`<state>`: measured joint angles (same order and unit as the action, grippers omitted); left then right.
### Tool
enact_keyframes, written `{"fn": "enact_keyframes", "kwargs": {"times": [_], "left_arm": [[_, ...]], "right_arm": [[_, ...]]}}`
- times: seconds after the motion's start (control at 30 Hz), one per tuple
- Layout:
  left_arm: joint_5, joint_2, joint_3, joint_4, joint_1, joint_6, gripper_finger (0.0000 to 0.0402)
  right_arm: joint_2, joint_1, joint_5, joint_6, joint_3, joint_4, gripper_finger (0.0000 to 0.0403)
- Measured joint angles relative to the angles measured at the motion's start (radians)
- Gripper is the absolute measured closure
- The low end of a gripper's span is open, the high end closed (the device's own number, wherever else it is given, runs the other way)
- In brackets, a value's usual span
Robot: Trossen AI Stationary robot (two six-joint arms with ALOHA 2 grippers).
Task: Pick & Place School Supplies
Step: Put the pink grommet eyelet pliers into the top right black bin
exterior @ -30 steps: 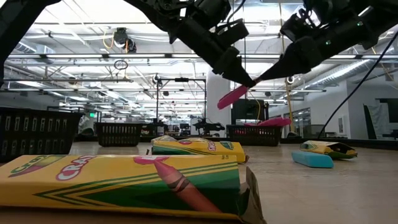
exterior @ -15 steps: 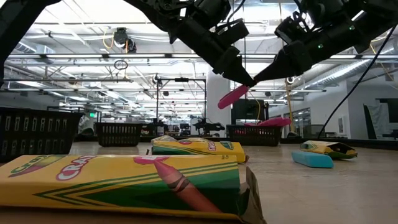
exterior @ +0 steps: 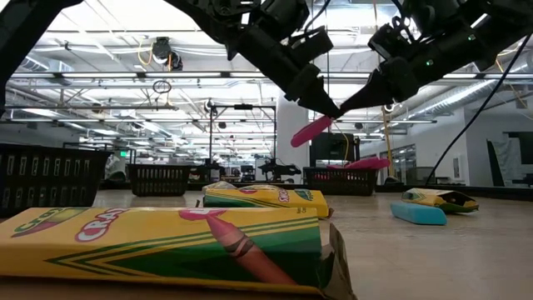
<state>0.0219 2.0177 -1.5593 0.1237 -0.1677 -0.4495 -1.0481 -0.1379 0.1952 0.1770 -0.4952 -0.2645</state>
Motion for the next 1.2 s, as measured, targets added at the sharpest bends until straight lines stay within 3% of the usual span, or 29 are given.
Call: {"fn": "enact_keyframes", "kwargs": {"times": [0.17,0.8,0.97,1.03,1.2], "left_arm": [[-0.001,0.001,0.001,-0.007,-0.001,-0.001,0.0320],[-0.014,0.001,0.001,0.001,-0.002,-0.039,0.0320],[-0.045,-0.004,-0.003,-0.021,-0.002,-0.055,0.0237],[-0.036,-0.008,-0.004,-0.038,0.002,-0.064,0.0223],[-0.013,-0.006,-0.004,-0.065,-0.002,-0.069,0.0270]], "right_arm": [[0.001,0.000,0.018,0.010,-0.001,0.019,0.0338],[0.000,-0.006,0.133,0.052,0.000,0.032,0.0355],[-0.002,-0.031,0.187,0.068,0.002,0.040,0.0363],[-0.004,-0.046,0.231,0.078,0.006,0.054,0.0365],[-0.002,-0.091,0.202,0.082,0.003,0.046,0.0365]]}}
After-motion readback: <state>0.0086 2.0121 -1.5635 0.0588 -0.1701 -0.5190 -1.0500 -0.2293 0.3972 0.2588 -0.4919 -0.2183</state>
